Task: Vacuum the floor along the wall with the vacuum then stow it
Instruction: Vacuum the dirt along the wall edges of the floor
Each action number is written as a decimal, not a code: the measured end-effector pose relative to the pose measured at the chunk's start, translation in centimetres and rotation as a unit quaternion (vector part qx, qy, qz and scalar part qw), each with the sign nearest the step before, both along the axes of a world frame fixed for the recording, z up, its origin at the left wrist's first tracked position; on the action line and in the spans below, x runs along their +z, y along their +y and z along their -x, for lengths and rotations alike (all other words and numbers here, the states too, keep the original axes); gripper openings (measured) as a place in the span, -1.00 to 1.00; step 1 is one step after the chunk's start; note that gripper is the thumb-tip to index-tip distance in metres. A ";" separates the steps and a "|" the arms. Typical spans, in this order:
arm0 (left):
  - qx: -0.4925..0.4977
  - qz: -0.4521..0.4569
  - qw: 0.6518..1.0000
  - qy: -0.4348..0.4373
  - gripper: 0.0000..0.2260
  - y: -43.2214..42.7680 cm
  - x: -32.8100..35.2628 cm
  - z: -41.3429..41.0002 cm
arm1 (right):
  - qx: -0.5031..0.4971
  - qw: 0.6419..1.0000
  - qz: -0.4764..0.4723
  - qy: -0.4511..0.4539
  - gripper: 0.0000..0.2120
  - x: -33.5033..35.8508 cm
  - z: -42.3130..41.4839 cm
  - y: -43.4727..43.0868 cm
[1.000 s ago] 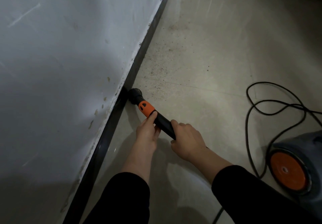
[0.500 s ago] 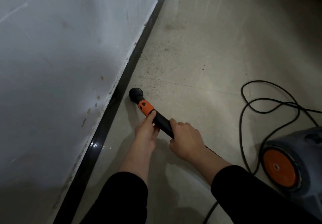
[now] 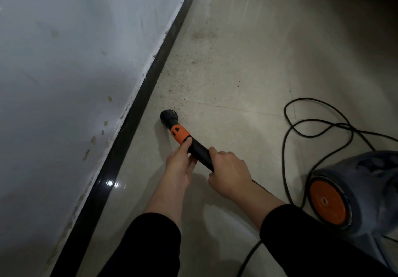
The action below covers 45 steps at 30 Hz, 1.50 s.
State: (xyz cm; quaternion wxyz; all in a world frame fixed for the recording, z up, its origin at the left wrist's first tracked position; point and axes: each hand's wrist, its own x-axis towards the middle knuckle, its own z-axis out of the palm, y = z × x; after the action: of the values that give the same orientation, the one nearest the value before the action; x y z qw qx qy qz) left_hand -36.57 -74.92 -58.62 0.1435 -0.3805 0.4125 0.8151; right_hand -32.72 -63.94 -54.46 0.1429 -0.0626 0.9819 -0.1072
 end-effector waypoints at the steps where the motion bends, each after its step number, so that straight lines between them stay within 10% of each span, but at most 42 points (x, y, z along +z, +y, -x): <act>1: -0.002 -0.001 1.000 0.000 -0.84 0.1 0.0 0.0 | -0.001 1.000 0.000 -0.001 -0.62 0.0 0.0 0.1; 45: -0.128 -0.006 0.992 -0.011 -0.77 10.3 1.4 -1.3 | -0.132 0.990 0.005 -0.053 -0.70 2.5 -3.7 8.9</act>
State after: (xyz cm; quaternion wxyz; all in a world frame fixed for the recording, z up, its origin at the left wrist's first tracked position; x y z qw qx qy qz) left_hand -35.24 -64.61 -57.22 0.2529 -0.3326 0.4515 0.7884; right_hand -28.99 -55.01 -52.00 0.1789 0.0724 0.9721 -0.1336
